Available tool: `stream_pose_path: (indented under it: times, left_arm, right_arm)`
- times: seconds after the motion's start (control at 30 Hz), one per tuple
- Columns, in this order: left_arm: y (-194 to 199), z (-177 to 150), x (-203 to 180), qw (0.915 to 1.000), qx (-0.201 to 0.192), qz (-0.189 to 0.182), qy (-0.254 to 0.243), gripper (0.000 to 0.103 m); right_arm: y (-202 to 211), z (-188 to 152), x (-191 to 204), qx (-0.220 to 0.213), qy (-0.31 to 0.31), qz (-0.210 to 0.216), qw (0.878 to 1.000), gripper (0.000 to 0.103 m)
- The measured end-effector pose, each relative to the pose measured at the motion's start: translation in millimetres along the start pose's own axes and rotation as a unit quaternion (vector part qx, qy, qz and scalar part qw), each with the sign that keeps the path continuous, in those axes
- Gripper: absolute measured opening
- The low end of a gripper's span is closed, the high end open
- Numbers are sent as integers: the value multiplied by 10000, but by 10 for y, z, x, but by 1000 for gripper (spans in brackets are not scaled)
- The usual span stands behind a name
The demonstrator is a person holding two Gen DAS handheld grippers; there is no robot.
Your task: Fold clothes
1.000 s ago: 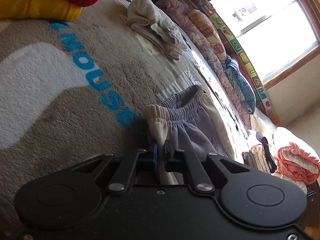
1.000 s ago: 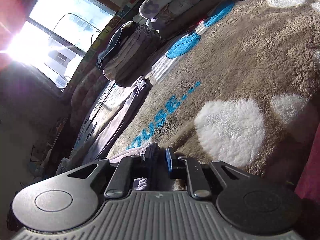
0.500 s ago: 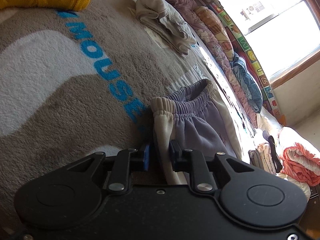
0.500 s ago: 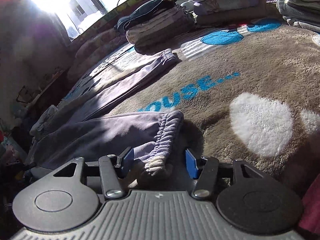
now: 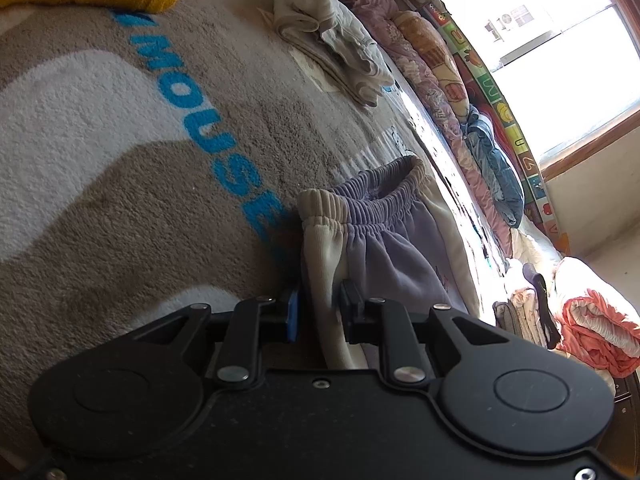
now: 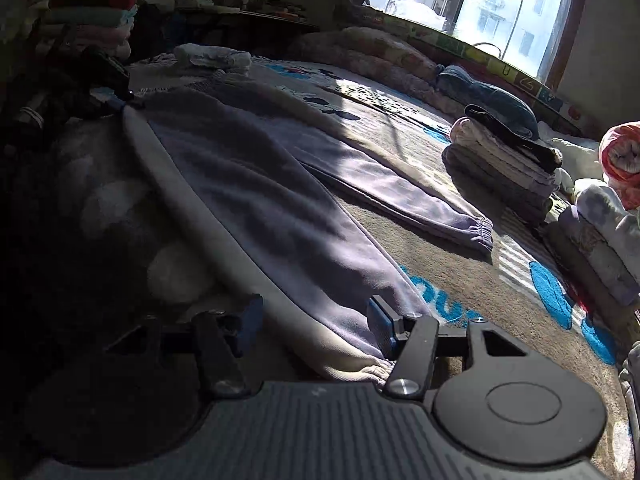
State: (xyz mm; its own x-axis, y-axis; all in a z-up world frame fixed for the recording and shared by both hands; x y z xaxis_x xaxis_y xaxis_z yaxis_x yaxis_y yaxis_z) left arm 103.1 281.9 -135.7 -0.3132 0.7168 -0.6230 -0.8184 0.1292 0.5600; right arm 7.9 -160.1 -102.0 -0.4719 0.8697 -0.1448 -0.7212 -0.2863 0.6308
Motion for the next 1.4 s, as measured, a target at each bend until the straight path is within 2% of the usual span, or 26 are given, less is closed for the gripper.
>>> stream_pose_path:
  times: [0.13,0.2,0.23,0.27,0.33,0.47,0.57,0.63,0.67,0.7,0.73,0.77,0.87,1.0,1.17,1.27,1.4]
  left_arm:
    - [-2,-3,-5,10000,-3,-12,49,18]
    - [-4,-6,-11,10000,-10,-10,61,18]
    - [-7,-11,-15,10000,-19,-1,42,18]
    - [-9,-15,-21,10000,-33,42,-2,14]
    - [-3,-25,-26,9999,-44,71,-75,4]
    - [90,-7,-43,9999,-151,-55,-40,2]
    - [109,1,-39,9999,-116,-6,-73,2]
    - [100,9,-27,9998,-33,132,-139,5]
    - [134,32,-24,9996,-119,200,-165,15]
    - [168,55,-20,9992,-206,269,-191,20]
    - [202,77,-17,9988,-293,337,-217,25]
    - [239,100,-17,9981,-387,405,-249,25]
    - [367,163,-111,9944,-777,484,-531,25]
    - [314,149,-409,9901,-849,31,-1118,25]
    - [89,26,-685,9804,-550,-168,-1885,25]
    - [9,-25,-788,9713,-413,-276,-2324,25]
    - [-86,-180,-940,9529,-82,-518,-2988,25]
  right_arm:
    - [-69,-76,89,326,633,-146,9974,50]
    - [-113,-140,88,538,707,-107,9960,25]
    - [-110,-172,99,623,736,-32,9953,10]
    - [-106,-204,109,707,764,43,9946,5]
    - [-64,-270,166,857,908,158,9920,5]
    - [16,-370,236,915,1028,238,9902,4]
    - [41,-377,245,961,1005,246,9900,5]
    - [76,-355,268,966,1070,265,9892,7]
    - [113,-343,283,922,1061,348,9895,12]
    - [159,-311,280,889,968,516,9900,15]
    - [205,-278,274,860,839,690,9903,25]
    - [243,-233,253,822,690,826,9908,28]
    - [256,-48,217,473,243,947,9941,28]
    - [165,221,258,47,-183,1060,9942,28]
    - [-138,555,616,-170,-81,1317,9911,28]
    - [-295,612,761,-14,-30,1503,9886,29]
    - [-496,663,937,238,42,1741,9844,38]
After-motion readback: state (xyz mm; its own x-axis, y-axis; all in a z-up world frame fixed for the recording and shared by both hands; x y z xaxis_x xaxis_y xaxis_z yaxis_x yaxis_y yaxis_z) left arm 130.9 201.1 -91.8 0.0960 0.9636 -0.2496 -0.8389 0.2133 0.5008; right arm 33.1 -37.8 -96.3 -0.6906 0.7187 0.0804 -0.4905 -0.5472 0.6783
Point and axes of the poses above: each gripper's, at about its wrist camera, not at the fingertips, and y roughly against the way its jaws point, x to its left, z to its top, the point moved 4 cm from there along -y, roughly the way its jaws point, and after that the axes turned 11 degrees about -y, right-handed, at the moved point
